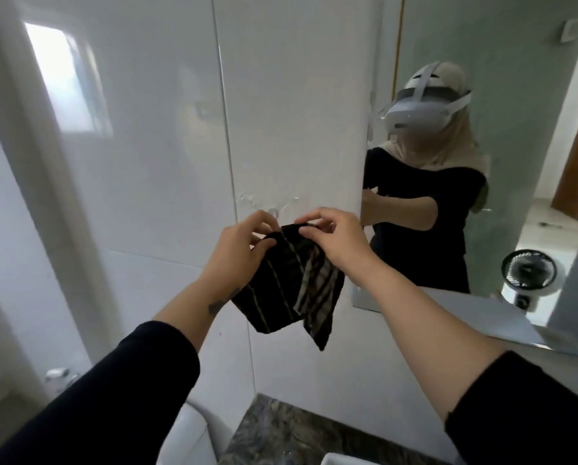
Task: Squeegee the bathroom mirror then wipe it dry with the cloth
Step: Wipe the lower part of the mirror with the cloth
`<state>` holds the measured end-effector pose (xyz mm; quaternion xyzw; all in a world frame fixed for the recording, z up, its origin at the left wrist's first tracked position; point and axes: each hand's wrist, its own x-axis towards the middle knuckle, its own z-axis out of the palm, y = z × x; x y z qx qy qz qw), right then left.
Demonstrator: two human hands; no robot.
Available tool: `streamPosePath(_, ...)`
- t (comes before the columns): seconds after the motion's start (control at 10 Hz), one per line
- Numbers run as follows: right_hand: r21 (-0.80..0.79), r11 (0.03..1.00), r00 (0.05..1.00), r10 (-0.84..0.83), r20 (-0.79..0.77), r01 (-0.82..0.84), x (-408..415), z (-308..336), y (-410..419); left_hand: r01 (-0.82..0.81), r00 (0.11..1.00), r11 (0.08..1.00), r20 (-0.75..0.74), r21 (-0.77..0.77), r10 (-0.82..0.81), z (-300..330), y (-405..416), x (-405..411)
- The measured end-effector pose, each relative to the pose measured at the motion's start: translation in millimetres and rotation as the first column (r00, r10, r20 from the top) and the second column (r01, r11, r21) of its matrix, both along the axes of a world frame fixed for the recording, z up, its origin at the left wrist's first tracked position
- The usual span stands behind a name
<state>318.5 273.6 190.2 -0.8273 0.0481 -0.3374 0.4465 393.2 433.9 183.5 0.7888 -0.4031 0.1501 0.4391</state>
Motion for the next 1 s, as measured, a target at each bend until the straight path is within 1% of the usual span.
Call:
streamPosePath(0.1, -0.145, 0.986, 0.996, -0.081, -0.024, 0.076, 27.6, -14.2, 3.2, -0.056, 0.998, 0.998, -0.015, 0.004, 0.057, -15.3, 2.2, 24.2)
streamPosePath(0.2, -0.295, 0.942, 0.985, -0.171, -0.003, 0.162, 48.8, -20.2, 4.8, -0.101, 0.995, 0.994, -0.001, -0.05, 0.102, -19.7, -4.4, 46.1)
streamPosePath(0.3, -0.387, 0.883, 0.963, -0.257, 0.079, 0.267, 64.7, -9.3, 3.8, -0.123, 0.992, 0.983, 0.015, -0.135, 0.126, -11.1, -20.3, 64.5)
streamPosePath(0.4, -0.494, 0.802, 0.939, -0.325, 0.108, 0.335, 83.2, -1.9, 0.5, -0.148, 0.987, 0.974, 0.034, -0.174, 0.157, -6.0, -37.4, 86.3)
streamPosePath(0.5, -0.661, 0.644, 0.903, -0.411, 0.128, 0.386, 96.5, -9.9, 2.9, -0.186, 0.975, 0.964, 0.086, -0.188, 0.205, -14.2, -45.0, 101.3)
streamPosePath(0.6, -0.662, 0.629, 0.891, -0.434, 0.136, 0.408, 101.0, -23.1, 2.8, -0.265, 0.955, 0.951, 0.091, -0.161, 0.281, -26.4, -44.8, 105.4)
streamPosePath(0.7, -0.582, 0.708, 0.899, -0.426, 0.098, 0.399, 99.1, -37.9, 4.2, -0.31, 0.936, 0.948, 0.154, -0.068, 0.317, -38.9, -41.8, 103.9)
streamPosePath(0.8, -0.468, 0.781, 0.9, -0.428, 0.079, 0.413, 96.3, -49.3, 10.2, -0.275, 0.953, 0.96, 0.115, -0.055, 0.28, -49.9, -43.4, 95.2)
streamPosePath(0.9, -0.372, 0.836, 0.9, -0.435, -0.004, 0.403, 93.0, -57.1, 16.4, -0.224, 0.974, 0.972, -0.001, -0.063, 0.225, -58.4, -46.3, 86.9)
streamPosePath(1.0, -0.306, 0.894, 0.922, -0.373, -0.102, 0.328, 85.5, -60.3, 14.9, -0.259, 0.966, 0.963, 0.03, 0.074, 0.258, -60.1, -41.7, 75.6)
